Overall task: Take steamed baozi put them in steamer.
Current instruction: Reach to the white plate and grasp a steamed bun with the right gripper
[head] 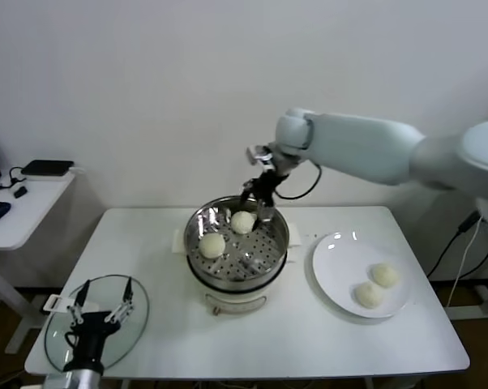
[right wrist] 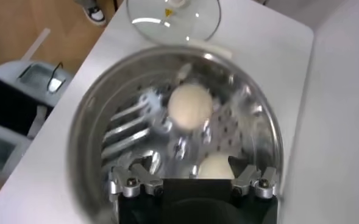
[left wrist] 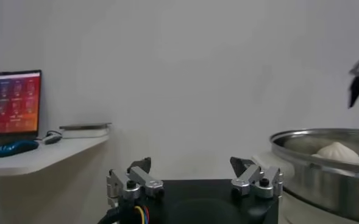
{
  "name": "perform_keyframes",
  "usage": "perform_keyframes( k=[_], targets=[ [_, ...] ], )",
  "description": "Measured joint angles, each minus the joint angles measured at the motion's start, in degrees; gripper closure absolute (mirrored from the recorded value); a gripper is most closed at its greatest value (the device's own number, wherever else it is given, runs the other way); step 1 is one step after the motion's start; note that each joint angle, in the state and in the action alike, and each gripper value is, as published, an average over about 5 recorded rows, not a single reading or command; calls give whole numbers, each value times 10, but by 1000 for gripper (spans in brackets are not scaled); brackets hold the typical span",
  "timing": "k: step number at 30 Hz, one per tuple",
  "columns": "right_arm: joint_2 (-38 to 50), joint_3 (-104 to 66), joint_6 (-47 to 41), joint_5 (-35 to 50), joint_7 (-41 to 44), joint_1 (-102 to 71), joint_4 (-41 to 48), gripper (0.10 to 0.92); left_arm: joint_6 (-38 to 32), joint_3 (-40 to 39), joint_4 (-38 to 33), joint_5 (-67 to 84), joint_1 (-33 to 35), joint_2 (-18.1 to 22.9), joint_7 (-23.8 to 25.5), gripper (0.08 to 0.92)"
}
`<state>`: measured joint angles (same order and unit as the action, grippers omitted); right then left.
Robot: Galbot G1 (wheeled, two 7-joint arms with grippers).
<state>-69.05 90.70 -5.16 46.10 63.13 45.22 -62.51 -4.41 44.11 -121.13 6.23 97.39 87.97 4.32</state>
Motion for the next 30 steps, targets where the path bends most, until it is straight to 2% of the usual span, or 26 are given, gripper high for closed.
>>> perform_keyframes(
  k=[12, 22, 30],
  targets=[
    [204, 40, 42, -118, 36, 51, -117, 203, 8, -4, -9, -6, -5, 0, -2, 177],
    [335, -13, 51, -243, 42, -28, -126, 203, 4, -5, -12, -9, 6, 1, -3, 177],
    [376, -76, 47, -302, 40, -132, -120, 203, 3, -11, -13, -16, 11, 3, -3, 177]
  ],
)
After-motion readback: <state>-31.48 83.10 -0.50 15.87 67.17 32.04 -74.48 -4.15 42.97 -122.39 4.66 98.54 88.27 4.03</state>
